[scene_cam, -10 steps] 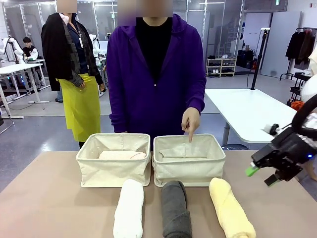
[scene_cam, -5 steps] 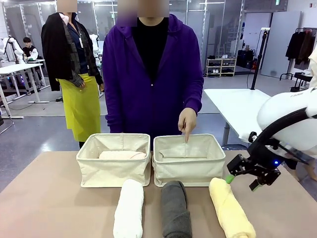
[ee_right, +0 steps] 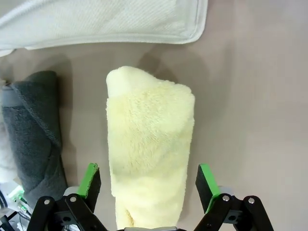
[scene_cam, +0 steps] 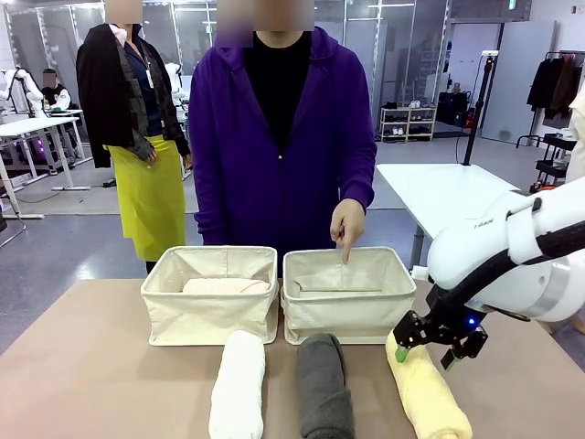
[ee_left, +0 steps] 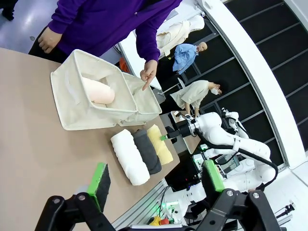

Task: Divide the towels into two baskets.
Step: Pick up one hotel-folded towel from the bottom of the table and place it in the Fabric basket indicated by the person.

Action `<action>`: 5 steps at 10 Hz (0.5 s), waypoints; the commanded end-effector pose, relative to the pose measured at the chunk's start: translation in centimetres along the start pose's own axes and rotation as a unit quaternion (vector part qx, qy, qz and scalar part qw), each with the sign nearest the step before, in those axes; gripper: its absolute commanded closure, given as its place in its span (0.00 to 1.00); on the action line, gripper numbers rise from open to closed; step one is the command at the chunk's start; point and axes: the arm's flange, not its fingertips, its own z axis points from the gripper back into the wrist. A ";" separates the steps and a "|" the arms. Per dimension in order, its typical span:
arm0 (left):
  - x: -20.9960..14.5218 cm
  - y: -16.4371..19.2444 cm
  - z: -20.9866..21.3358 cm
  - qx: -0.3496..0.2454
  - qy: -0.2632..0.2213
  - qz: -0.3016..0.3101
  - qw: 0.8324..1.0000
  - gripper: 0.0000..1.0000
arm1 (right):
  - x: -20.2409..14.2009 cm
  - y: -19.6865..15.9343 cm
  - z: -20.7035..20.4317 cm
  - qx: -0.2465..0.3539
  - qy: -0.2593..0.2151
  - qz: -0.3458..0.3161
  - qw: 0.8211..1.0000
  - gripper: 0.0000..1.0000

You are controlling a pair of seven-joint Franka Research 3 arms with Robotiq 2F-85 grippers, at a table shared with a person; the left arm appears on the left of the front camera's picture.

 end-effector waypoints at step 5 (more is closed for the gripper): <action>0.0 -0.5 0.3 -0.005 -0.002 -0.005 1.000 0.03 | -2.6 1.1 -3.5 -0.033 0.021 0.032 0.999 0.16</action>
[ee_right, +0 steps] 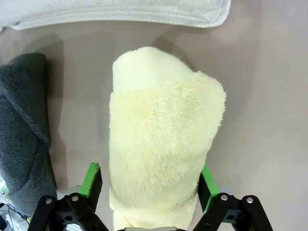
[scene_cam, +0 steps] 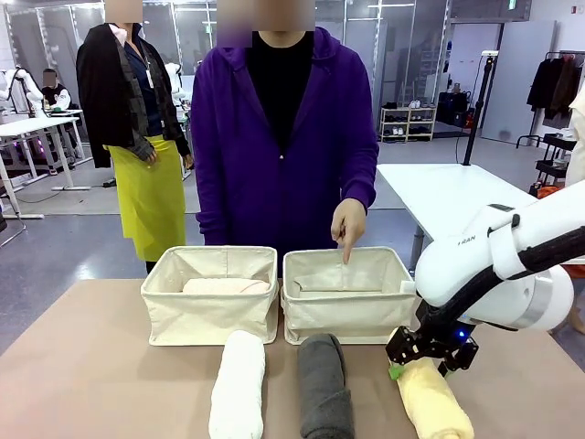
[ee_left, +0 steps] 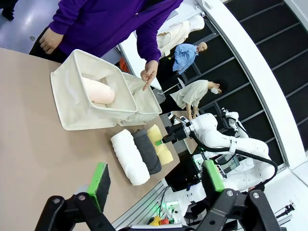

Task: Divide the towels into two baskets.
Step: Pick up one hotel-folded towel from the bottom of the table and place it in the Fabric basket indicated by the person.

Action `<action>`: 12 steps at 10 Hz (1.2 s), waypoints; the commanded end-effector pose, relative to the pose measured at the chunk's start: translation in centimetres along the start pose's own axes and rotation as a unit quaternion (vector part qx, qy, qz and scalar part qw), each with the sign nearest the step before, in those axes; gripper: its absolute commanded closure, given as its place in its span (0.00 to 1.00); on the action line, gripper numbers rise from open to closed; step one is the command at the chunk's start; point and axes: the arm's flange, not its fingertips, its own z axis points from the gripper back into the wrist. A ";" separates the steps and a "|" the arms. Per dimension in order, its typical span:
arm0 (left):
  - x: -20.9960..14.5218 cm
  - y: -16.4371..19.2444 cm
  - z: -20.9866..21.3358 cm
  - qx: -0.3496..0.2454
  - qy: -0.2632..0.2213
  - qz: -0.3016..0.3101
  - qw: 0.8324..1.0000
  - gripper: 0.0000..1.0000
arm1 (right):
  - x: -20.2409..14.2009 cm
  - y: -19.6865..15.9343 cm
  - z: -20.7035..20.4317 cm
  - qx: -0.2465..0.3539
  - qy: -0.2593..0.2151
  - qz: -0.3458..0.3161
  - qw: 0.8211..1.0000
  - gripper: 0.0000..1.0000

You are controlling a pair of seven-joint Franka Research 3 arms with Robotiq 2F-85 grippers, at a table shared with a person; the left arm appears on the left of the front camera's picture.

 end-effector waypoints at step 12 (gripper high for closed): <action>0.0 -0.5 0.2 -0.005 -0.002 -0.005 1.000 0.03 | -6.9 7.7 12.4 -0.098 -0.007 0.457 0.884 0.75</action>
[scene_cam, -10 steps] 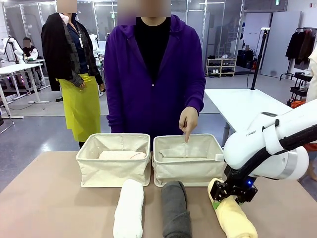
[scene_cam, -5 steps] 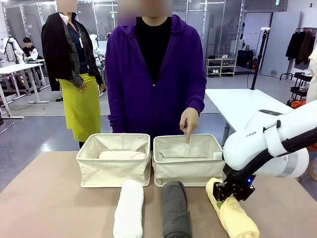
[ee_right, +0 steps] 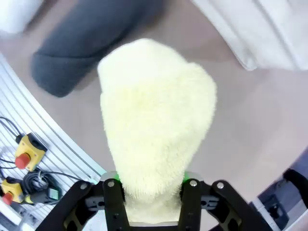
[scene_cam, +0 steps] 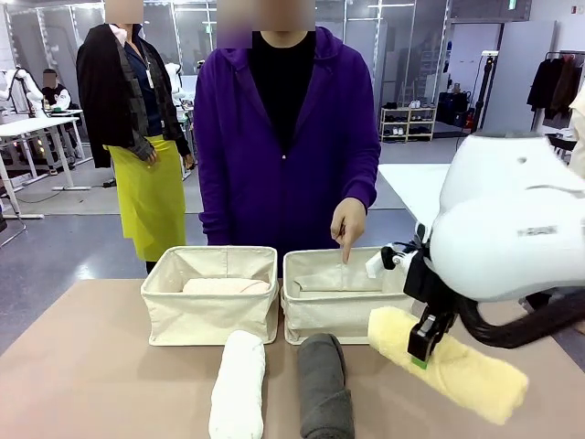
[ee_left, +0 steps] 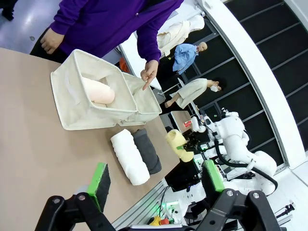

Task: Divide the towels into two baskets.
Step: Pick up one hotel-folded towel from the bottom of the table and place it in the Fabric basket indicated by the person.

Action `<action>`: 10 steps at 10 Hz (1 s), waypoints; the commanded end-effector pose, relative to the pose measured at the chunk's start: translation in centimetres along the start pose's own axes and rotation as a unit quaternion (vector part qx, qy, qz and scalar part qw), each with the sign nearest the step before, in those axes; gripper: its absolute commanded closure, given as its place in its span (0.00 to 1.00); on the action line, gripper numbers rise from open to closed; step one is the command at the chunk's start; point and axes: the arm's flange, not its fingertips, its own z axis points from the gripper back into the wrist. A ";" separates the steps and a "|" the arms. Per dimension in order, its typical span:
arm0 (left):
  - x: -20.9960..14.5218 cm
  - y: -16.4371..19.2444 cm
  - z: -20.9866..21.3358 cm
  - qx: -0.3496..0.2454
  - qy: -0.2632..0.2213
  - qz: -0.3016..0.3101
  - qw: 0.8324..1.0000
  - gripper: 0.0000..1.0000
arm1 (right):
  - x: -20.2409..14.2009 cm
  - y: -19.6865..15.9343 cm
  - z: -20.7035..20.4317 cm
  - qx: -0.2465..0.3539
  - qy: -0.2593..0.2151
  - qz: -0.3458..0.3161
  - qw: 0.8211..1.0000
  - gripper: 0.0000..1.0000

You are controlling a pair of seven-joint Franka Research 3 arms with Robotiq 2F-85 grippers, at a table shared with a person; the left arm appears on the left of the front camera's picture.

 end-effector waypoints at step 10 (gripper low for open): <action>0.0 -0.4 0.2 -0.005 -0.002 -0.005 1.000 0.03 | 5.7 -0.5 4.4 -0.148 -0.007 0.180 0.973 0.62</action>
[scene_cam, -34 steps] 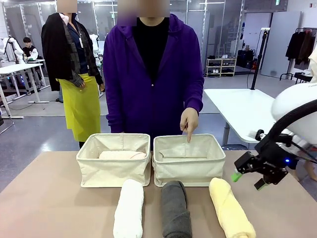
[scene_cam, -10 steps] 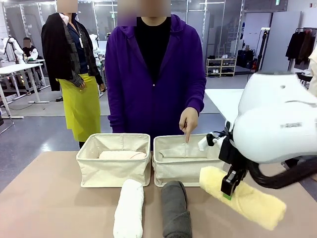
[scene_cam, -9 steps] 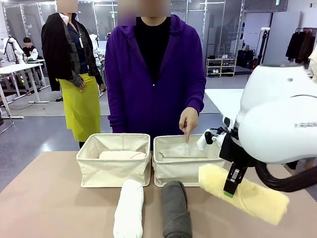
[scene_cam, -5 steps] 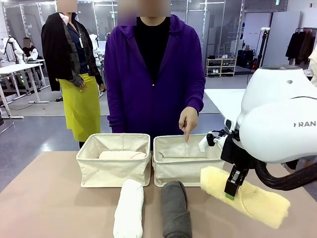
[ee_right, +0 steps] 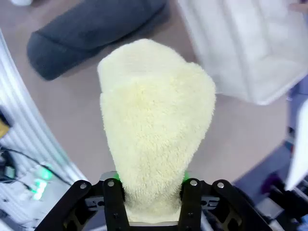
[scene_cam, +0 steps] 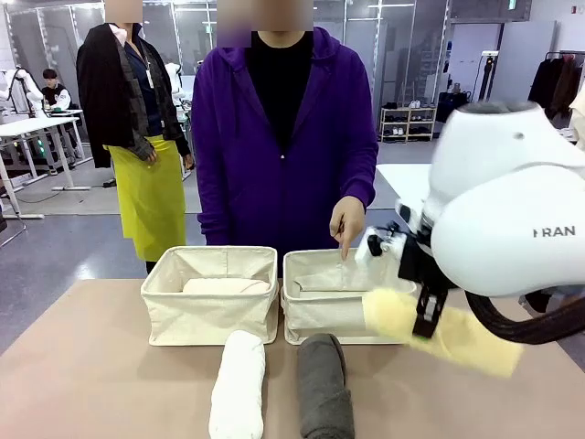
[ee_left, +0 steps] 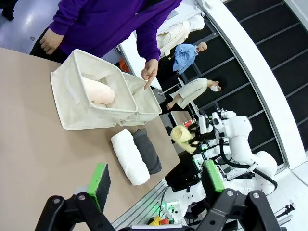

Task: Divide the towels into two baskets.
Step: Pick up one hotel-folded towel from the bottom of the table and place it in the Fabric basket indicated by the person.

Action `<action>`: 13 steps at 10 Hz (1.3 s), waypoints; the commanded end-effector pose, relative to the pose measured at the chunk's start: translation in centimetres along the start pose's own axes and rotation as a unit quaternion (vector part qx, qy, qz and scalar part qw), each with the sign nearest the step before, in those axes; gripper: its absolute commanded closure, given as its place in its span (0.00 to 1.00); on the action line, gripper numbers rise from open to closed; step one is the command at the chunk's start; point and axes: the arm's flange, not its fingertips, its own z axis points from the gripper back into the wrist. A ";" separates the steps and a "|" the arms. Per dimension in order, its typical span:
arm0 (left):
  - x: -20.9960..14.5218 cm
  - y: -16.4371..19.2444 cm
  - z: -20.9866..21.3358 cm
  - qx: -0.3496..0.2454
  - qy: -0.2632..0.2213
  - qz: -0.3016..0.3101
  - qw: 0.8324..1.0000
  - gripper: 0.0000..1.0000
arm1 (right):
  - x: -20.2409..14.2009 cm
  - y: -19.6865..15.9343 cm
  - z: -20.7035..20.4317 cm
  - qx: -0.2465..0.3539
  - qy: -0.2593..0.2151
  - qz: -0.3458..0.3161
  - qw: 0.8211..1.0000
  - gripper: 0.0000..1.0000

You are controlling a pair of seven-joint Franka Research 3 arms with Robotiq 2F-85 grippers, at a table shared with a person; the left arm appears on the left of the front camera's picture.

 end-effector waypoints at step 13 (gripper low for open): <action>0.0 -0.4 0.2 -0.005 -0.002 -0.005 1.000 0.03 | 18.3 -13.4 -13.6 -0.098 -0.045 0.281 0.954 0.60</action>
